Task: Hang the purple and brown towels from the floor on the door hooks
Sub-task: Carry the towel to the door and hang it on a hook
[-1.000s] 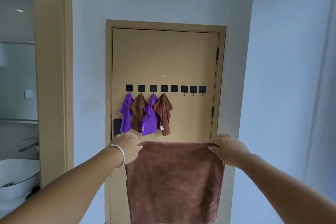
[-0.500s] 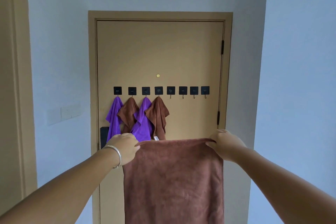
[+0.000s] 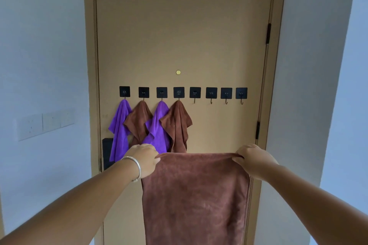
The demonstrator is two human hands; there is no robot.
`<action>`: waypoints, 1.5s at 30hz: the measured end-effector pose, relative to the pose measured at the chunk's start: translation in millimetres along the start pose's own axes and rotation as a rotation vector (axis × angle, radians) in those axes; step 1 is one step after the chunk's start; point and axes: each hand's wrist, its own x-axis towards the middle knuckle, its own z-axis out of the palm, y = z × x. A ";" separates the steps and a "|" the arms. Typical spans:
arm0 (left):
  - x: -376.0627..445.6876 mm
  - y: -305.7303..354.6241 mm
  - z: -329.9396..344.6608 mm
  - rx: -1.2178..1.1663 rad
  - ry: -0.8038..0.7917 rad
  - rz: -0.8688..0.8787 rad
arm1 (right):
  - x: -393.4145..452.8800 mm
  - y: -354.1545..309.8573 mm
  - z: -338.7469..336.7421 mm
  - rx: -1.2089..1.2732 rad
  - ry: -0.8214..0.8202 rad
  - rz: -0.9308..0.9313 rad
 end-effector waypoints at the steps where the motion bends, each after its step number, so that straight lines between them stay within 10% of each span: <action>1: 13.8 -5.7 3.9 -0.009 0.002 0.009 | 12.4 -0.1 2.4 -0.007 0.003 0.006; 31: 275.0 -66.5 62.2 -0.199 0.106 0.043 | 282.2 46.3 55.5 0.036 0.056 0.022; 45: 347.0 -57.0 43.6 -0.119 0.420 0.257 | 369.2 69.5 42.0 0.043 0.314 -0.352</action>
